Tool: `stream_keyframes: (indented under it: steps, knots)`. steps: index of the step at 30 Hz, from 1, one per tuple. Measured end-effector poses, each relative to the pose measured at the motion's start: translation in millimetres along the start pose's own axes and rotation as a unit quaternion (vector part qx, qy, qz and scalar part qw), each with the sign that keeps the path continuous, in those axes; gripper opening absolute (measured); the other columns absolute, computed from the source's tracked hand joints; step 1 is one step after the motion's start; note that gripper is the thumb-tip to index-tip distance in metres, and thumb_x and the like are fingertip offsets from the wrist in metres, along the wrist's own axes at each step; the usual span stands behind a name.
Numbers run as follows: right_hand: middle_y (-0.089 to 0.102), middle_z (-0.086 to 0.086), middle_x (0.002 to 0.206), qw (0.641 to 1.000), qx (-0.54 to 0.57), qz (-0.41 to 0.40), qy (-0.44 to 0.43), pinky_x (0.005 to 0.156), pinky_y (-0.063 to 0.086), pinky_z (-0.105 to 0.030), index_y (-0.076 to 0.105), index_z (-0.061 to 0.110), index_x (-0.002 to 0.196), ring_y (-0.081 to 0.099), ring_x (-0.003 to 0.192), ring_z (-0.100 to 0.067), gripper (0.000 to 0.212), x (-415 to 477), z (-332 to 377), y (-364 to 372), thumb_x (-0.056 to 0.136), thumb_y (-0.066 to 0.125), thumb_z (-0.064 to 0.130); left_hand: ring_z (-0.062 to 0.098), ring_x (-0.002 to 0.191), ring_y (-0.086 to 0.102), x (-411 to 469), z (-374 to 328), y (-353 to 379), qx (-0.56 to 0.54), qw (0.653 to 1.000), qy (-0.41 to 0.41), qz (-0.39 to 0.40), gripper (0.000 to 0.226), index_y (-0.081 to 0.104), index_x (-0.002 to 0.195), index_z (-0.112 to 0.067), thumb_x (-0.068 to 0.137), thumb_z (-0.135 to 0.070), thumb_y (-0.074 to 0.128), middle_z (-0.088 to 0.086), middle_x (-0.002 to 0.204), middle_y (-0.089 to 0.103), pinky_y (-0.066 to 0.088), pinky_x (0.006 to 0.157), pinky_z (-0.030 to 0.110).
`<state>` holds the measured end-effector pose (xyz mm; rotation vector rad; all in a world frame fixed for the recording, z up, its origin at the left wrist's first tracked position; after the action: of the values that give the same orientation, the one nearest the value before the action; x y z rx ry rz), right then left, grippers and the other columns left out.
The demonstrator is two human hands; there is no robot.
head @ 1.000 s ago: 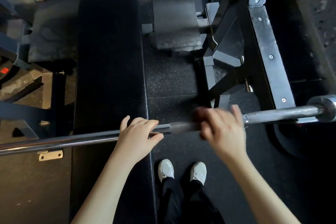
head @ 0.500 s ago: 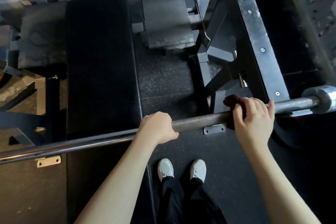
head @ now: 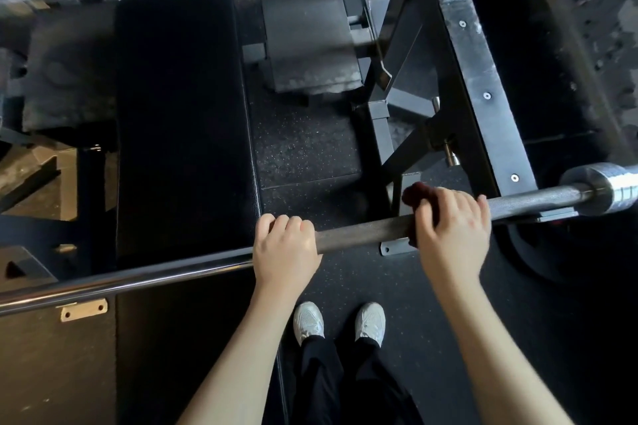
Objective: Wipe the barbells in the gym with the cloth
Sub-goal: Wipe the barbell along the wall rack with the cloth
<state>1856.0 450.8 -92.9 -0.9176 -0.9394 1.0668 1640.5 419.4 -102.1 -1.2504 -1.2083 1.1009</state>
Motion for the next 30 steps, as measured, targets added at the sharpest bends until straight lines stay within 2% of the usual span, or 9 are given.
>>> stream_keyframes:
  steps: [2,5,7,12,17,22,25,28,30]
  knots:
    - [0.066,-0.005,0.085,1.0,0.022,0.002,0.008,0.106,0.028,-0.039,0.069,0.017,0.094,0.058,0.089,-0.029,0.025,-14.8,31.9,9.1,0.087,0.047,0.025,0.022,0.051,0.045,-1.4,1.1,4.2,0.008,1.0,-0.004,0.005,0.03,0.047,0.053,-0.015,0.057,-0.011,0.077,0.0,0.05,0.045,0.033,0.072,0.035]
    - [0.065,0.0,0.087,0.985,0.061,0.073,-0.142,0.102,0.036,-0.039,0.069,0.017,0.099,0.059,0.087,-0.025,0.026,-33.5,56.5,10.2,0.088,0.049,0.028,0.021,0.058,0.053,1.5,1.4,5.0,-0.008,0.996,0.007,0.094,0.034,0.051,0.058,-0.018,0.055,-0.026,0.084,-0.003,0.057,0.051,0.031,0.073,0.033]
    - [0.067,0.0,0.087,0.968,0.056,0.11,-0.217,0.093,0.041,-0.037,0.067,0.014,0.1,0.06,0.084,-0.025,0.029,-20.3,37.5,2.7,0.089,0.049,0.033,0.019,0.079,0.059,7.5,5.7,-0.2,-0.03,0.985,0.0,0.171,0.027,0.052,0.072,-0.023,0.074,-0.039,0.073,-0.007,0.076,0.056,0.031,0.076,0.032]
    - [0.067,-0.006,0.088,0.994,-0.006,0.07,-0.085,0.108,0.031,-0.045,0.065,0.012,0.096,0.061,0.091,-0.029,0.036,18.9,-30.0,-10.3,0.09,0.039,0.037,0.019,0.083,0.059,26.4,19.5,-7.7,-0.109,0.913,-0.074,0.387,0.026,0.059,0.089,-0.02,0.077,-0.043,0.063,-0.005,0.088,0.06,0.04,0.068,0.03]
    - [0.069,-0.007,0.089,0.999,0.012,0.033,0.027,0.111,0.025,-0.043,0.068,0.01,0.091,0.06,0.093,-0.03,0.032,6.4,3.1,2.9,0.088,0.042,0.03,0.022,0.086,0.058,19.3,13.1,-9.4,-0.028,0.957,-0.052,0.284,0.019,0.063,0.09,-0.025,0.086,-0.043,0.058,-0.005,0.086,0.063,0.034,0.076,0.028]
    - [0.066,0.001,0.086,0.981,0.051,0.087,-0.163,0.102,0.034,-0.038,0.067,0.015,0.095,0.06,0.082,-0.026,0.025,-27.6,50.7,8.7,0.089,0.048,0.03,0.02,0.047,0.053,0.3,11.8,1.4,-0.017,0.986,-0.045,0.16,0.04,0.053,0.049,-0.018,0.046,-0.033,0.09,-0.003,0.05,0.051,0.042,0.063,0.033]
    - [0.067,0.0,0.084,0.969,0.023,0.116,-0.219,0.101,0.035,-0.037,0.066,0.014,0.098,0.062,0.08,-0.025,0.03,-9.9,26.2,1.0,0.089,0.046,0.035,0.02,0.045,0.05,-0.4,11.5,-1.4,-0.031,0.988,-0.047,0.146,0.041,0.051,0.047,-0.018,0.042,-0.028,0.09,-0.004,0.048,0.048,0.042,0.062,0.033]
    - [0.067,-0.002,0.082,0.99,0.006,0.094,-0.103,0.104,0.032,-0.041,0.065,0.014,0.092,0.062,0.082,-0.028,0.03,-4.6,15.1,-2.9,0.089,0.043,0.034,0.019,0.05,0.052,-1.4,10.2,-0.7,-0.05,0.986,-0.051,0.153,0.037,0.054,0.051,-0.018,0.045,-0.029,0.089,-0.005,0.052,0.05,0.042,0.063,0.033]
    - [0.067,-0.002,0.084,0.996,0.013,0.075,-0.04,0.104,0.032,-0.042,0.068,0.017,0.091,0.061,0.084,-0.027,0.028,-17.4,37.8,3.9,0.087,0.044,0.031,0.017,0.071,0.059,-0.8,13.3,-2.4,-0.062,0.982,-0.043,0.174,0.03,0.063,0.069,-0.02,0.058,-0.038,0.085,-0.006,0.071,0.058,0.04,0.078,0.034]
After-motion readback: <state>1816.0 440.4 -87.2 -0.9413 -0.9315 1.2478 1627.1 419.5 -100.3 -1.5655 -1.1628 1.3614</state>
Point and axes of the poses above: each hand's wrist, its own x-axis towards the middle knuckle, its own y-axis out of the palm, z = x × y, the point moved 2 cm from there along x, towards the middle knuckle
